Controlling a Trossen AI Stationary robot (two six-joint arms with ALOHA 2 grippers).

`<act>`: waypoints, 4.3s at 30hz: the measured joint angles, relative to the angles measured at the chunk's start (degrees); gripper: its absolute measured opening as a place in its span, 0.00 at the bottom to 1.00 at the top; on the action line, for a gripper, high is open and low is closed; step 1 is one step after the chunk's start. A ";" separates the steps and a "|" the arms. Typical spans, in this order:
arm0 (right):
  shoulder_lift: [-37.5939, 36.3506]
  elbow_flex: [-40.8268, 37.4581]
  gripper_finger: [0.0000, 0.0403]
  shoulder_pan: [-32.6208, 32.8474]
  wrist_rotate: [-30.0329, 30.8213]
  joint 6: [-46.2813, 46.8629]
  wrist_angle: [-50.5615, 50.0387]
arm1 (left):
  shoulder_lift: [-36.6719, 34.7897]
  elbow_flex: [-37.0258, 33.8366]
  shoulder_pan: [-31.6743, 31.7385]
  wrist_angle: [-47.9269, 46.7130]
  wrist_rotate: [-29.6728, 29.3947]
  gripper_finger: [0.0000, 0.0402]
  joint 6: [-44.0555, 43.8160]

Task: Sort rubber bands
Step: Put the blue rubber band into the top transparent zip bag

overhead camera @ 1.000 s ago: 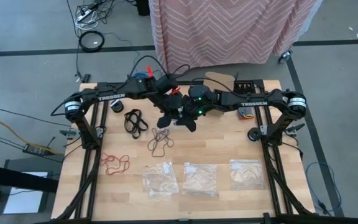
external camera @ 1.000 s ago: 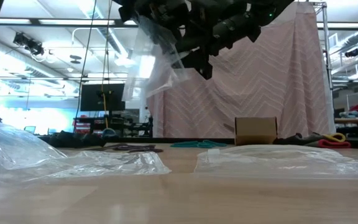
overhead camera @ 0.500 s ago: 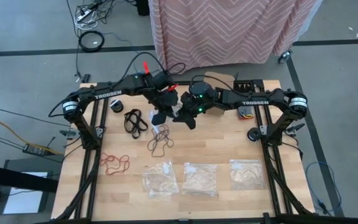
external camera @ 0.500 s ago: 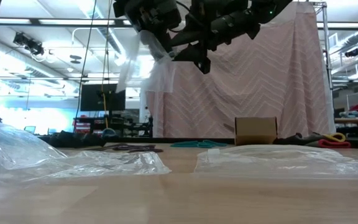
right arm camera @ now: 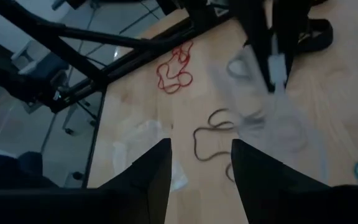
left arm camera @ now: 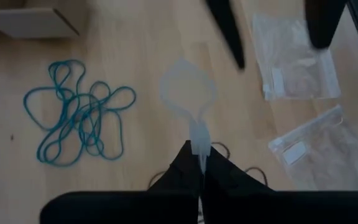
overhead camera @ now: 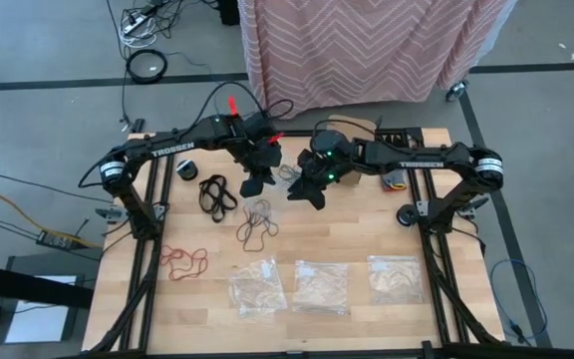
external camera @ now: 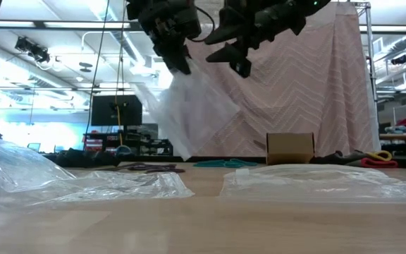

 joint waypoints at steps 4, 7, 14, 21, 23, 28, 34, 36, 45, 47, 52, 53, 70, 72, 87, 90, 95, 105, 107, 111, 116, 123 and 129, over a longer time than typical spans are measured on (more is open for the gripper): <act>-1.62 0.00 0.39 -0.20 4.99 -1.94 -6.00 | 0.00 0.00 0.58 -1.26 -0.01 0.00 0.45; -1.13 -0.02 0.39 -0.76 10.23 -3.86 -10.49 | -0.15 0.00 0.66 -3.05 0.01 0.00 1.14; 5.84 -0.07 0.38 -5.94 11.46 -4.81 -11.28 | -2.83 0.00 0.66 -6.04 0.07 0.00 1.33; 12.58 -0.11 0.32 -10.71 11.47 -5.96 -10.57 | -7.05 0.00 0.74 -6.44 -1.06 0.00 -0.37; 14.26 -0.11 0.30 -11.85 11.52 -6.35 -10.22 | -7.63 0.02 0.74 -6.44 -1.05 0.00 -1.49; 18.42 -0.11 0.24 -14.37 13.02 -6.34 -10.14 | -7.61 0.02 0.67 -6.58 -1.49 0.00 -2.83; 21.09 -0.11 0.08 -15.71 13.80 -6.28 -10.25 | -7.61 0.02 0.66 -6.57 -2.24 0.00 -3.42; 20.95 -0.11 0.02 -15.78 13.66 -6.76 -9.49 | -7.61 0.02 0.66 -6.58 -2.56 0.00 -3.42; 12.29 -0.06 0.00 -15.47 13.54 -9.77 -9.64 | -7.61 0.02 0.74 -6.02 -3.78 0.00 -3.17; 11.59 -0.04 0.02 -15.47 13.46 -17.97 -10.42 | -7.61 0.02 0.74 -5.50 -3.77 0.00 -3.15; 11.69 -0.07 0.15 -15.54 10.16 -35.60 -12.00 | -7.61 0.02 0.74 -4.95 -3.75 0.00 -3.07; 12.07 -0.07 0.18 -15.50 11.67 -37.38 -11.88 | -7.58 0.02 0.74 -5.03 -3.75 0.00 -3.06; 20.74 -0.11 0.20 -18.04 10.36 -38.34 -9.82 | -7.56 0.02 0.74 -5.63 -3.83 0.00 -3.26; 20.93 -0.11 0.14 -17.81 11.15 -38.03 -10.12 | -7.56 0.02 0.74 -5.63 -3.87 0.00 -3.37; 21.48 -0.09 0.09 -17.71 6.80 -39.07 -5.42 | -7.57 0.02 0.74 -5.71 -4.05 0.00 -4.36; 21.46 -0.09 0.18 -17.76 5.99 -39.28 -5.16 | -7.56 0.02 0.74 -5.71 -4.06 0.00 -4.53; 21.46 -0.09 0.33 -18.47 9.16 -39.32 -3.83 | -7.57 0.02 0.74 -5.71 -4.06 0.00 -4.53; 22.18 -0.24 0.30 -20.06 8.64 -39.37 -4.70 | -7.56 0.02 0.74 -5.67 -4.06 0.00 -4.53; 22.45 -0.32 0.29 -20.02 8.37 -39.39 -5.23 | -7.56 0.02 0.74 -5.65 -4.07 0.00 -4.53; 23.14 -0.31 0.28 -19.57 7.77 -39.32 -4.63 | -7.56 0.02 0.74 -5.69 -4.06 0.00 -4.56; 24.31 -0.19 0.19 -19.12 10.49 -35.23 -5.12 | -7.56 0.02 0.74 -5.66 -4.09 0.00 -4.75; 23.38 -0.34 0.01 -19.12 9.99 -26.61 -5.16 | -7.56 0.02 0.74 -5.50 -4.36 0.00 -4.95; 15.09 -0.35 0.00 -18.54 8.56 -20.98 -7.09 | -7.56 0.02 0.74 -5.35 -5.74 0.00 -4.97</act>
